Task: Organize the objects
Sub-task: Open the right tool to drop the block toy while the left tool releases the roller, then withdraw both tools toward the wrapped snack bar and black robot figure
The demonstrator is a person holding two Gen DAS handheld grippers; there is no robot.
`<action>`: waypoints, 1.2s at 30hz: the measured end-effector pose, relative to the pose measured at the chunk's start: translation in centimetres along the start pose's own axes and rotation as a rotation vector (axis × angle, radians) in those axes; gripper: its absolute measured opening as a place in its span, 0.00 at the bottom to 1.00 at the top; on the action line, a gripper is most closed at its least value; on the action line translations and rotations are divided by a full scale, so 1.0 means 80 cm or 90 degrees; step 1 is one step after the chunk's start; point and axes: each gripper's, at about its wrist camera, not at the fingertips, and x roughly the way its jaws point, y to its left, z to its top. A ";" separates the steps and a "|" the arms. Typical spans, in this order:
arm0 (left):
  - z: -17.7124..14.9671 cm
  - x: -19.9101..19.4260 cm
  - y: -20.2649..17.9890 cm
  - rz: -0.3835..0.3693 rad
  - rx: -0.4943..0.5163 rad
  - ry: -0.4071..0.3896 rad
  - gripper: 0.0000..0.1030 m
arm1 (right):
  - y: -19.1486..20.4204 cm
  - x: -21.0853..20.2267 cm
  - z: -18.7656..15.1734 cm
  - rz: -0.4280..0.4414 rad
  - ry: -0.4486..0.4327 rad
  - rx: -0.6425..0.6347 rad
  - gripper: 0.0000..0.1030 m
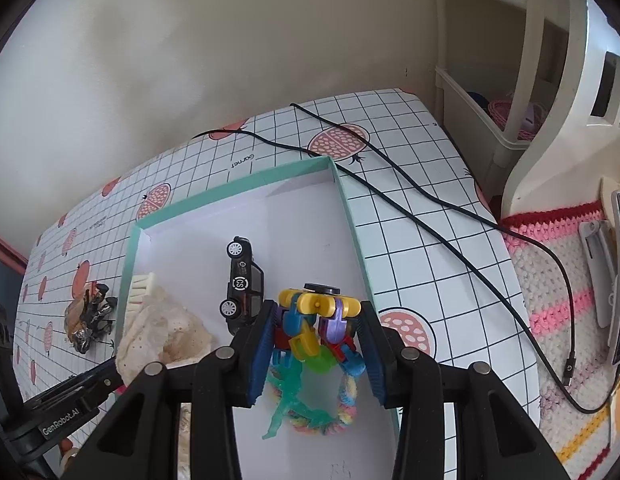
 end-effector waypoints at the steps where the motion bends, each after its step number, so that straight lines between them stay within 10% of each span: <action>1: -0.001 -0.001 0.000 0.000 0.001 -0.001 0.27 | 0.000 0.000 0.000 0.002 0.001 0.001 0.42; 20: 0.011 -0.048 0.000 0.024 0.015 -0.058 0.29 | 0.019 -0.034 0.010 0.005 -0.016 -0.010 0.42; 25: 0.023 -0.069 0.001 0.052 0.014 -0.103 0.49 | 0.032 -0.043 0.011 0.001 -0.018 -0.031 0.43; 36: 0.029 -0.082 0.028 0.115 -0.024 -0.156 0.87 | 0.043 -0.041 0.007 0.012 -0.023 -0.050 0.87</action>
